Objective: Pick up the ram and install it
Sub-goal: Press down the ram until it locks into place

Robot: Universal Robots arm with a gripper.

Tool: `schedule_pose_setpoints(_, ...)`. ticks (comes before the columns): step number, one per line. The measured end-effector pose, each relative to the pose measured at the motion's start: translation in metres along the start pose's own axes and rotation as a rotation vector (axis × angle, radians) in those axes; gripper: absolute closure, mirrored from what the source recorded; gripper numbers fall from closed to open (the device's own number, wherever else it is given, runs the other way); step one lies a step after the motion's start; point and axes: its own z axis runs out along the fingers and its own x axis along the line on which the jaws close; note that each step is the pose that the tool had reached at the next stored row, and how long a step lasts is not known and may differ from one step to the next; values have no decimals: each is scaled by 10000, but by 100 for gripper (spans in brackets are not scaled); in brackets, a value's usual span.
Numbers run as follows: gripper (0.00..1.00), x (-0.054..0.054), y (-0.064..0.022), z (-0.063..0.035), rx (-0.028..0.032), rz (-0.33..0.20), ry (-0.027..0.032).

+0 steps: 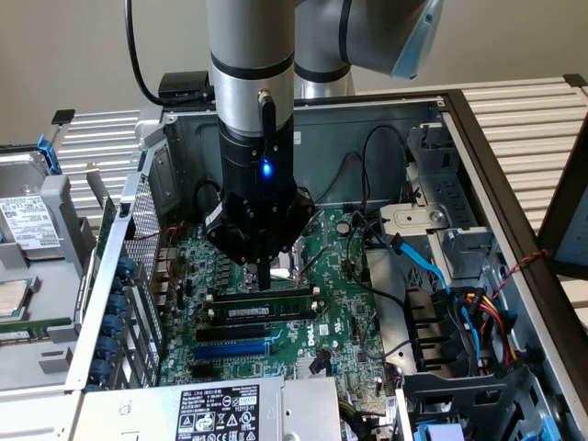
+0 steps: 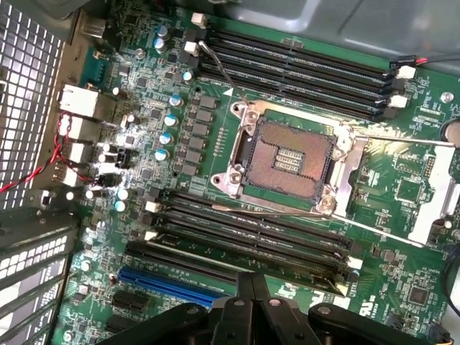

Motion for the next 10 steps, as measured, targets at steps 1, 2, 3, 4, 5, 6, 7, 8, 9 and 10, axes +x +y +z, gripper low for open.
schedule_pose_setpoints(1, 89, 0, 0, 0, -4, 122, 2)
schedule_pose_setpoints(2, 89, 0, 0, 0, -8, 236, 4)
schedule_pose_setpoints(3, 89, 0, 0, 0, -12, 337, 6)
schedule_pose_setpoints(4, 89, 0, 0, 0, -15, 428, 7)
schedule_pose_setpoints(5, 89, 0, 0, 0, -15, 455, 8)
schedule_pose_setpoints(6, 89, 0, 0, 0, -15, 455, 8)
schedule_pose_setpoints(7, 89, 0, 0, 0, -15, 456, 8)
schedule_pose_setpoints(8, 89, 0, 0, 0, -15, 456, 9)
schedule_pose_setpoints(9, 89, 0, 0, 0, -15, 456, 8)
schedule_pose_setpoints(10, 89, 0, 0, 0, -15, 456, 9)
